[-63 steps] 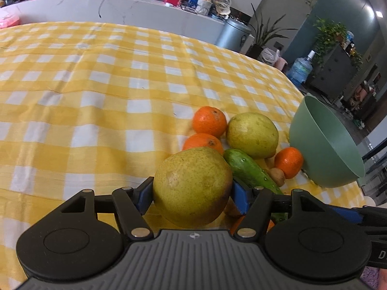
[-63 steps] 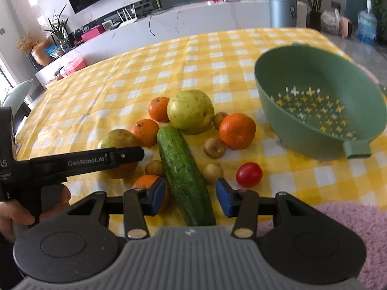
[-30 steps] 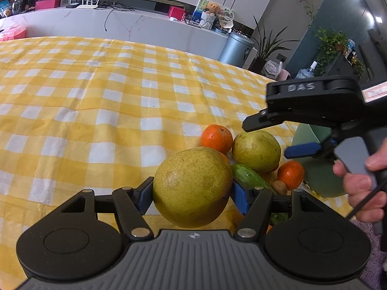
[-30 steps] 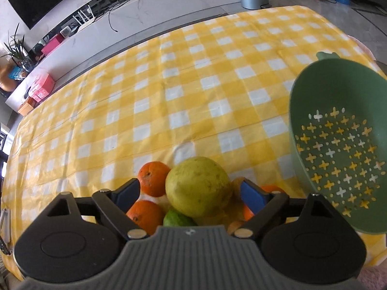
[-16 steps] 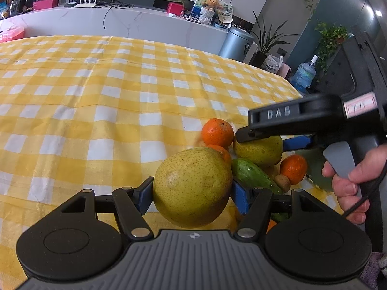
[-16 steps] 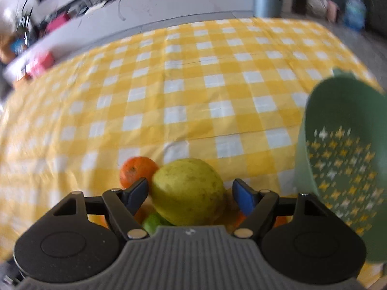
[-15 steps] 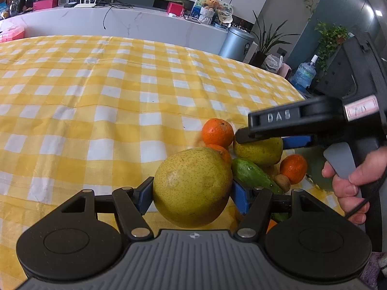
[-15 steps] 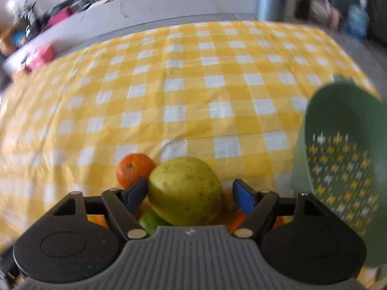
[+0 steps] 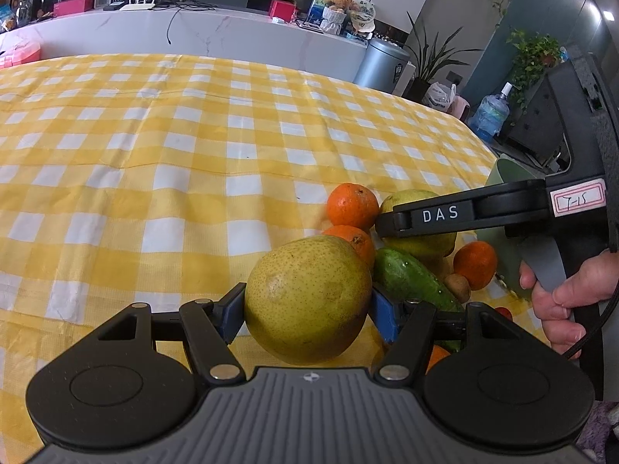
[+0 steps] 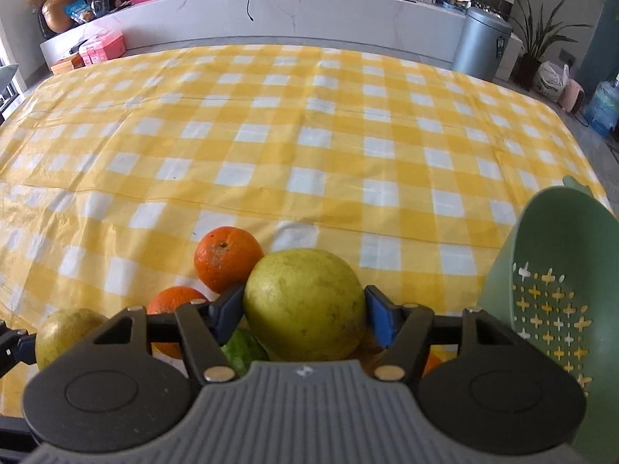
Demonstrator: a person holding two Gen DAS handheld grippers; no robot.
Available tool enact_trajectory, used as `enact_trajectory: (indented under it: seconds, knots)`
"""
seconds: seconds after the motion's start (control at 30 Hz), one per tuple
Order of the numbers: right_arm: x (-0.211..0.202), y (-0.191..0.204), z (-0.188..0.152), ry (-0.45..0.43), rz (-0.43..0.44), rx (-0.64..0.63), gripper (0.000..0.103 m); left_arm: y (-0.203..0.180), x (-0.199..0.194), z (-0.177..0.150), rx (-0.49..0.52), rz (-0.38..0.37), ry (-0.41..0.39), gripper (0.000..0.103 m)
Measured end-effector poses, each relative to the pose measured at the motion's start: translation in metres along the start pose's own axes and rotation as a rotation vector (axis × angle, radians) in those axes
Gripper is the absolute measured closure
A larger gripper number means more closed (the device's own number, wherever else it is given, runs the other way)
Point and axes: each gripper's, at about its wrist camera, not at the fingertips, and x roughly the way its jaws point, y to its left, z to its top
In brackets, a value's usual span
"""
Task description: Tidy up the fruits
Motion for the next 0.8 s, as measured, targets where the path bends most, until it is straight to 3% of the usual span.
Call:
enact_trajectory:
  seconds: [0.33,0.67,0.8]
  knots:
    - [-0.007,-0.015,-0.003,-0.044,0.028,0.117,0.040,-0.004,-0.010,0.001,0.014,-0.017,-0.074,0.028]
    - [-0.050,-0.020,-0.004,-0.237,0.088,0.178,0.040,-0.006,-0.030,0.008,0.003,0.009,-0.165,0.028]
    - [-0.073,-0.027,-0.006,-0.304,0.109,0.222,0.040,-0.015,-0.035,0.011,0.009,-0.060,-0.162,0.028]
